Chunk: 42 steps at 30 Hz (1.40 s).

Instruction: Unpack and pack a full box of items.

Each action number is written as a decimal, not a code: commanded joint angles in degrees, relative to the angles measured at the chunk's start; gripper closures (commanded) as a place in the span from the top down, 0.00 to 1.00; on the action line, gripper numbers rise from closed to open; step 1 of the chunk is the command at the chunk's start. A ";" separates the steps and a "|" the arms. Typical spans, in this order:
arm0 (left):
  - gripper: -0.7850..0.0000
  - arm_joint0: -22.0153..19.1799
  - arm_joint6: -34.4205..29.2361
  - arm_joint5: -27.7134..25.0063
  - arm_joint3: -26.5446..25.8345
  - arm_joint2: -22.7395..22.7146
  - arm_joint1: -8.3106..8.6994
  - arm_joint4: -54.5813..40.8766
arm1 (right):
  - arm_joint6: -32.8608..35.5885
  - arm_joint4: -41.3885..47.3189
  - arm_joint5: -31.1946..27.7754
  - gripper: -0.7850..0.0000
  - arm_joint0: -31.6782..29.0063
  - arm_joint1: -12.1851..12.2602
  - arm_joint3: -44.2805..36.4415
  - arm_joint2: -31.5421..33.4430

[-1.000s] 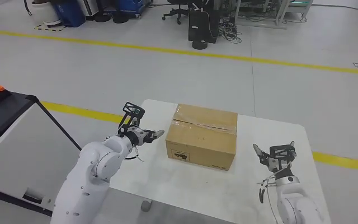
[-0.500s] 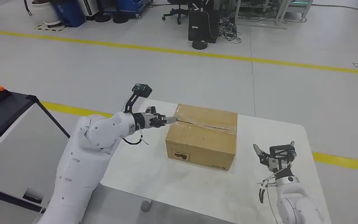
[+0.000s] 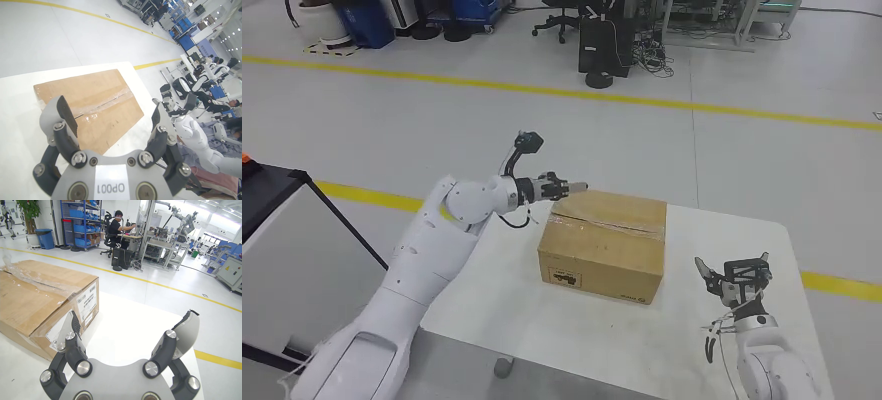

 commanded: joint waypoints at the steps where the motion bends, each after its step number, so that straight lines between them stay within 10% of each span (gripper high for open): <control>1: 1.00 -0.70 2.71 -0.06 2.76 1.44 -0.55 1.41 | 0.00 0.00 0.00 1.00 0.00 0.00 0.00 0.00; 16: 1.00 0.02 3.47 -0.22 2.93 1.48 -0.67 0.42 | 0.00 0.00 0.00 1.00 0.00 0.00 0.00 0.00; 26: 1.00 0.22 7.04 11.63 5.39 1.41 -1.54 -1.71 | 0.00 0.00 0.00 1.00 0.00 0.00 0.00 0.00; 32: 1.00 -2.67 12.86 21.88 9.84 5.05 -3.29 3.46 | 0.00 0.00 0.00 1.00 0.00 0.00 0.00 0.00; 42: 1.00 -6.77 10.97 22.72 17.21 10.26 -6.93 2.28 | 0.00 0.00 0.00 1.00 0.00 0.00 0.00 0.00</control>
